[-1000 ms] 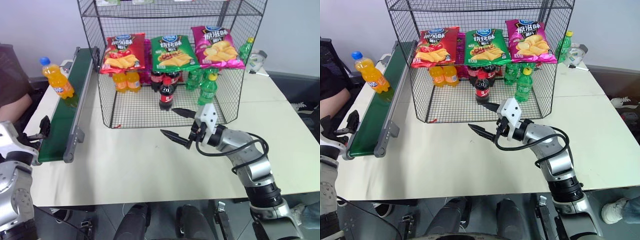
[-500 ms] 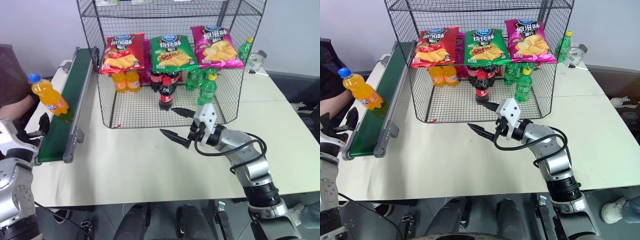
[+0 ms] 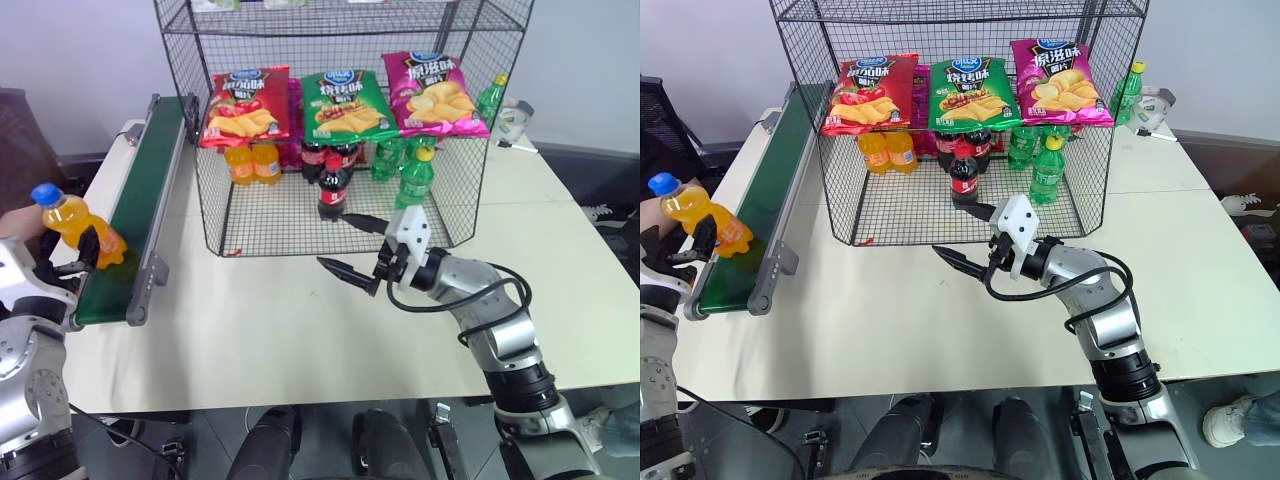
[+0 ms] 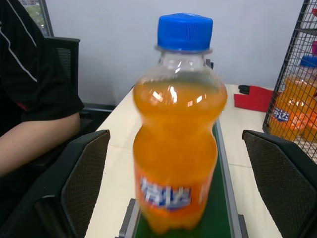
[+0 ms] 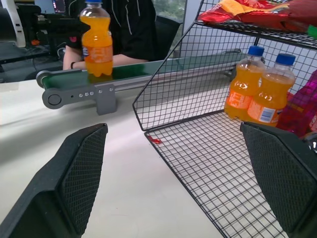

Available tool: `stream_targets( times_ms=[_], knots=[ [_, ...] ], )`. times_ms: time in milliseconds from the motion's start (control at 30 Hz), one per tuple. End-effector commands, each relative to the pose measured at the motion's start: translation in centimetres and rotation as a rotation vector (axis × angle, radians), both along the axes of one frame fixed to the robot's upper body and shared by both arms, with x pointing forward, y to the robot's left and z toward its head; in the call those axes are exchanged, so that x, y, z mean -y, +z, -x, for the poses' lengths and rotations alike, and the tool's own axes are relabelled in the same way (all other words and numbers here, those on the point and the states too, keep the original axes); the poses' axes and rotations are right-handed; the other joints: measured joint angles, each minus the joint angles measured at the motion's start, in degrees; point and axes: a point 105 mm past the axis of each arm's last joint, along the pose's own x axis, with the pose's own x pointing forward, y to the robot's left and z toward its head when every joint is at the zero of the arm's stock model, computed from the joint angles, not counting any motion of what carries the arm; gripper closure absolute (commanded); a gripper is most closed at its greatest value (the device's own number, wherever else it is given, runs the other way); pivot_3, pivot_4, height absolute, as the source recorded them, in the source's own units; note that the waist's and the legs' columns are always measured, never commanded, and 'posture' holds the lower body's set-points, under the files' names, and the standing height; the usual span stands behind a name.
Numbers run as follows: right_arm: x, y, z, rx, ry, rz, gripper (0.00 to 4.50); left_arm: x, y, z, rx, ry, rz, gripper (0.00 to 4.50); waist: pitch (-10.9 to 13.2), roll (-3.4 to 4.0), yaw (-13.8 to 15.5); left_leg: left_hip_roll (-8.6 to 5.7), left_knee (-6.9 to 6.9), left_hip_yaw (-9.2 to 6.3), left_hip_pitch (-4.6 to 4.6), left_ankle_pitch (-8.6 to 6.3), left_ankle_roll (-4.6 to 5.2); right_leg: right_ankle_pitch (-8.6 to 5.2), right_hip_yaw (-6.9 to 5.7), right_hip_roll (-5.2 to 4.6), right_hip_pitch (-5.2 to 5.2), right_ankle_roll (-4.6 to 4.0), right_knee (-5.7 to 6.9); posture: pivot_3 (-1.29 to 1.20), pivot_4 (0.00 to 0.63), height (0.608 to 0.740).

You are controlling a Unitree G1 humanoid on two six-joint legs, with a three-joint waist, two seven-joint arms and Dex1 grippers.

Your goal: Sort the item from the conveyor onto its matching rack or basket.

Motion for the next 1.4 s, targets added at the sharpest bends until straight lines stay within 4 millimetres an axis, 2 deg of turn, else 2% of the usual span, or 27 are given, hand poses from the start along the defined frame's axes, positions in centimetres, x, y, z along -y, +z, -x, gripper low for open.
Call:
stream_targets(
  times_ms=[33,100,167,233,367,533,600,667,767,833,967,1067,1200,1300,1400],
  knots=[
    [-0.5,1.1,0.4,0.043,0.025,-0.018,0.0,-0.4,1.3,0.3,0.035,0.013,-0.04,0.02,0.0,0.0,0.0,0.0,0.0,0.0,0.0,0.0,0.0,0.0,0.0,0.0,0.0,0.0,0.0,0.0,0.15,0.74],
    [-0.5,1.1,0.4,0.044,0.026,-0.019,0.0,-0.3,1.3,0.2,0.031,0.008,-0.039,0.02,0.0,0.0,0.0,0.0,0.0,0.0,0.0,0.0,0.0,0.0,0.0,0.0,0.0,0.0,0.0,0.0,0.15,0.74],
    [-0.5,1.1,0.4,0.045,0.026,-0.019,0.0,-0.3,1.3,0.3,0.041,0.006,-0.033,0.54,0.0,0.0,0.0,0.0,0.0,0.0,0.0,0.0,0.0,0.0,0.0,0.0,0.0,0.0,0.0,0.0,0.15,0.74],
    [-0.5,1.1,0.4,0.045,0.025,-0.018,0.0,-0.3,1.4,0.3,0.041,0.01,-0.035,1.26,0.0,0.0,0.05,0.0,0.0,0.0,0.0,0.0,0.0,0.0,0.0,0.0,0.0,0.0,0.0,0.0,0.15,0.74],
    [-0.5,1.1,0.4,0.046,0.027,-0.017,0.0,-0.2,1.7,0.4,0.052,0.003,-0.041,1.26,0.0,0.0,0.1,0.0,0.0,0.0,0.0,0.0,0.0,0.0,0.0,0.0,0.0,0.0,0.0,0.0,0.15,0.74],
    [-0.5,1.1,0.3,0.047,0.029,-0.015,0.0,0.8,3.9,0.1,0.131,-0.047,-0.058,1.26,0.0,-0.01,0.16,0.0,0.01,0.0,0.0,0.0,0.0,0.0,-0.01,0.0,0.0,0.0,0.0,0.0,0.15,0.74],
    [-0.5,1.1,0.3,0.048,0.03,-0.013,0.0,2.3,5.6,-0.3,0.178,-0.121,-0.082,1.26,0.01,-0.04,0.23,0.0,0.02,-0.01,-0.01,0.0,0.0,0.0,-0.02,0.0,0.01,0.0,0.0,0.0,0.15,0.74],
    [-0.4,1.2,0.3,0.049,0.032,-0.012,0.0,3.2,6.5,-0.5,0.196,-0.174,-0.097,1.26,0.01,-0.07,0.18,0.0,0.04,-0.02,-0.02,0.0,0.0,0.0,-0.04,0.0,0.0,0.0,0.0,0.0,0.15,0.74],
    [-0.4,1.2,0.3,0.05,0.032,-0.01,0.0,6.4,8.6,-1.3,0.217,-0.345,-0.128,1.26,0.01,-0.07,0.13,0.0,0.02,-0.01,-0.02,0.0,0.0,0.0,-0.02,0.0,0.0,0.0,-0.01,0.0,0.15,0.74],
    [-0.4,1.2,0.3,0.051,0.031,-0.009,0.0,8.0,9.1,-1.7,0.208,-0.427,-0.126,1.26,0.01,-0.06,0.04,0.0,0.03,-0.02,-0.02,0.0,0.0,0.0,-0.03,0.0,0.0,0.0,-0.01,0.0,0.15,0.74],
    [-0.3,1.3,0.4,0.051,0.028,-0.01,0.0,11.7,8.2,-2.7,0.138,-0.571,-0.142,1.26,0.01,-0.05,-0.16,-0.01,0.0,0.0,-0.01,0.0,0.0,0.01,-0.01,0.01,0.0,0.0,-0.01,0.0,0.15,0.74],
    [-0.3,1.3,0.4,0.052,0.022,-0.01,0.0,14.2,6.4,-4.0,0.082,-0.624,-0.142,1.26,0.01,-0.04,-0.14,0.0,-0.07,0.03,-0.01,0.02,-0.01,0.01,0.03,0.03,0.16,0.01,0.02,0.0,0.15,0.74],
    [-0.2,1.3,0.4,0.055,0.014,-0.011,0.0,15.7,4.4,-5.7,0.04,-0.621,-0.148,1.26,0.02,-0.05,-0.12,-0.01,-0.06,0.03,-0.02,0.02,-0.01,0.01,0.02,0.03,0.17,0.01,0.02,0.0,0.15,0.74],
    [-0.1,1.4,0.4,0.057,0.007,-0.01,0.0,16.5,2.4,-8.3,0.023,-0.57,-0.124,1.26,0.02,-0.03,0.05,0.0,-0.06,0.02,-0.01,0.03,-0.01,0.01,-0.03,0.05,0.18,0.01,0.02,0.0,0.15,0.74],
    [0.0,1.4,0.5,0.058,-0.001,-0.009,0.0,17.5,1.7,-10.3,0.033,-0.549,-0.097,1.26,0.02,-0.07,0.23,-0.03,0.02,0.01,-0.02,0.03,-0.01,0.02,-0.07,0.05,0.23,0.03,0.02,0.0,0.15,0.74]
  ],
)
